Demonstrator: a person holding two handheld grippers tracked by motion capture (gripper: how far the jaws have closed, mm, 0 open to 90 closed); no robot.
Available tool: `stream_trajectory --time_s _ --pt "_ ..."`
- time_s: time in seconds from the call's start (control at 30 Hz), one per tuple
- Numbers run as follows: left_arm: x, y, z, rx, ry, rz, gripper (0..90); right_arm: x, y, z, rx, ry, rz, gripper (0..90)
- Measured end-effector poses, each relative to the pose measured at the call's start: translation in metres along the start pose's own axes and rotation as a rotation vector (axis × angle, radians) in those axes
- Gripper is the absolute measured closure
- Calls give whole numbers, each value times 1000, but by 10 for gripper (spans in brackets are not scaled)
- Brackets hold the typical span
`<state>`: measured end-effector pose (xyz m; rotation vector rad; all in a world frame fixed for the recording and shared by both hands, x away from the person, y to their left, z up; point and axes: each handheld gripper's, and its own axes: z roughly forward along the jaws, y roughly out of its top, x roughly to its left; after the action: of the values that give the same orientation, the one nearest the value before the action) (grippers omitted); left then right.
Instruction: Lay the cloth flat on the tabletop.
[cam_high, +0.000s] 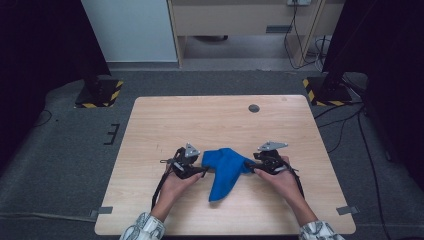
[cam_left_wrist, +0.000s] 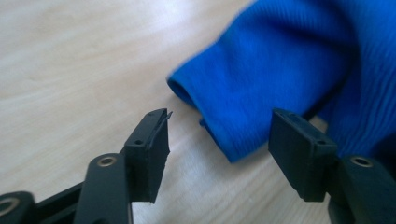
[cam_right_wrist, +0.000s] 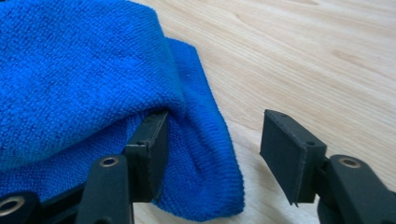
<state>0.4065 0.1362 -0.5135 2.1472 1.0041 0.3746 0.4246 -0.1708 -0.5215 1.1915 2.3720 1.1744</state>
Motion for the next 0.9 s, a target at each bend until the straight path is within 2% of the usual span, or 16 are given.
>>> stream_trajectory --time_s 0.03,0.07,0.13,0.17,0.2,0.23,0.27,0.3,0.33,0.37,0.47,0.53,0.57,0.6,0.77,0.9 --pt "0 0 3 0 -32 -16 368 1 -1 2 14 12 7 474" --pt "0 0 3 0 -32 -16 385 1 -1 2 14 12 7 474" --pt "-3 0 6 8 -43 8 400 1 -1 3 19 21 -6 570" --pt "-3 0 7 4 -33 22 487 2 -2 4 30 26 -4 680" --pt "-2 1 7 -2 -32 28 487 2 -2 4 30 26 -4 680" --pt "2 2 9 0 -51 14 561 3 -2 4 35 32 -17 764" --pt "2 2 9 0 -51 14 611 3 -2 4 35 32 -17 764" --pt "4 2 11 8 -62 10 656 5 -2 5 44 36 -28 830" --pt "5 2 12 7 -59 9 656 5 -2 5 44 36 -28 830" --pt "8 3 12 1 -59 8 746 6 -2 4 46 36 -36 865" --pt "11 5 10 -11 -63 -8 832 6 -1 3 40 36 -37 874" --pt "14 8 7 -31 -54 -21 838 5 0 1 40 37 -34 878" --pt "17 11 0 -65 -36 -35 838 4 1 -1 31 27 -40 879" --pt "17 11 0 -65 -36 -35 838 4 1 -1 31 27 -40 879" --pt "31 17 -23 -166 14 -70 843 -2 6 -14 -8 -11 -37 882" --pt "36 17 -28 -178 15 -83 844 -7 7 -19 -27 -32 -21 882"
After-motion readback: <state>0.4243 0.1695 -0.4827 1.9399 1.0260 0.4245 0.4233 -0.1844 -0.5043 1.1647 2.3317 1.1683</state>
